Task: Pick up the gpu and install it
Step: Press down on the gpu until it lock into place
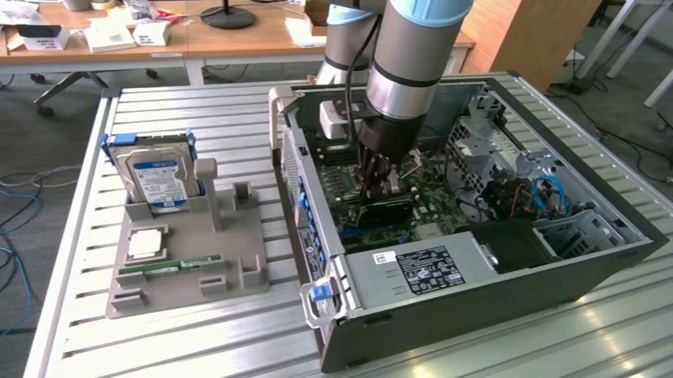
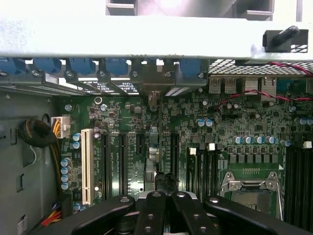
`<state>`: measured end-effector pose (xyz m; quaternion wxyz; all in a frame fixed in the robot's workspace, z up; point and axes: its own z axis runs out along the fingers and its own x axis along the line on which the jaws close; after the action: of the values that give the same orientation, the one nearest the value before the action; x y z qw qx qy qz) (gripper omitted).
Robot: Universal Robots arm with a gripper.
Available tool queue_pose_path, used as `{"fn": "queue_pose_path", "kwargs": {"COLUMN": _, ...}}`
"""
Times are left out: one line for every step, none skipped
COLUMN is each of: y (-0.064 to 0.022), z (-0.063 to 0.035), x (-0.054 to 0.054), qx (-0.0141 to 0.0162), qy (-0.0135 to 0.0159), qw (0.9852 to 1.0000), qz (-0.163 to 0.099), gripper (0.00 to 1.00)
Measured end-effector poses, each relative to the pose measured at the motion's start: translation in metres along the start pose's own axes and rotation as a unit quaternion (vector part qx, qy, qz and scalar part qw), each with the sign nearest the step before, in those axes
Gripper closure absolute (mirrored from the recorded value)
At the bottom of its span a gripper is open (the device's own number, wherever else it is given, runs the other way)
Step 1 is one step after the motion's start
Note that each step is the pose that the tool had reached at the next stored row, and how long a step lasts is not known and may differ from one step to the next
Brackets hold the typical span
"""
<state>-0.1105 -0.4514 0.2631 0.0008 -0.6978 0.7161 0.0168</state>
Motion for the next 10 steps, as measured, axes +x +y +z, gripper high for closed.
{"fn": "queue_pose_path", "kwargs": {"y": 0.0001, "z": 0.0001, "x": 0.0, "qx": 0.0, "qy": 0.0001, "qw": 1.0, "qz": 0.0, "gripper": 0.89}}
{"fn": "queue_pose_path", "kwargs": {"y": 0.0003, "z": 0.0002, "x": 0.0, "qx": 0.0, "qy": 0.0001, "qw": 1.0, "qz": 0.0, "gripper": 0.89}}
{"fn": "queue_pose_path", "kwargs": {"y": 0.0004, "z": 0.0004, "x": 0.0, "qx": 0.0, "qy": -0.0001, "qw": 1.0, "qz": 0.0, "gripper": 0.89}}
{"fn": "queue_pose_path", "kwargs": {"y": 0.0006, "z": 0.0006, "x": 0.0, "qx": 0.0001, "qy": -0.0001, "qw": 1.0, "qz": 0.0, "gripper": 0.89}}
{"fn": "queue_pose_path", "kwargs": {"y": 0.0008, "z": 0.0007, "x": 0.0, "qx": 0.0, "qy": 0.0, "qw": 1.0, "qz": 0.0, "gripper": 0.89}}
{"fn": "queue_pose_path", "kwargs": {"y": 0.0009, "z": 0.0008, "x": 0.0, "qx": 0.0, "qy": 0.0, "qw": 1.0, "qz": 0.0, "gripper": 0.89}}
{"fn": "queue_pose_path", "kwargs": {"y": 0.0011, "z": 0.0009, "x": 0.0001, "qx": 0.0, "qy": 0.0001, "qw": 1.0, "qz": 0.0, "gripper": 0.89}}
{"fn": "queue_pose_path", "kwargs": {"y": 0.0012, "z": 0.0011, "x": 0.0001, "qx": 0.0, "qy": 0.0001, "qw": 1.0, "qz": 0.0, "gripper": 0.89}}
{"fn": "queue_pose_path", "kwargs": {"y": 0.0014, "z": 0.0012, "x": 0.0001, "qx": 0.0, "qy": 0.0, "qw": 1.0, "qz": 0.0, "gripper": 0.89}}
{"fn": "queue_pose_path", "kwargs": {"y": 0.0016, "z": 0.0014, "x": 0.0001, "qx": 0.0001, "qy": 0.0, "qw": 1.0, "qz": 0.0, "gripper": 0.89}}
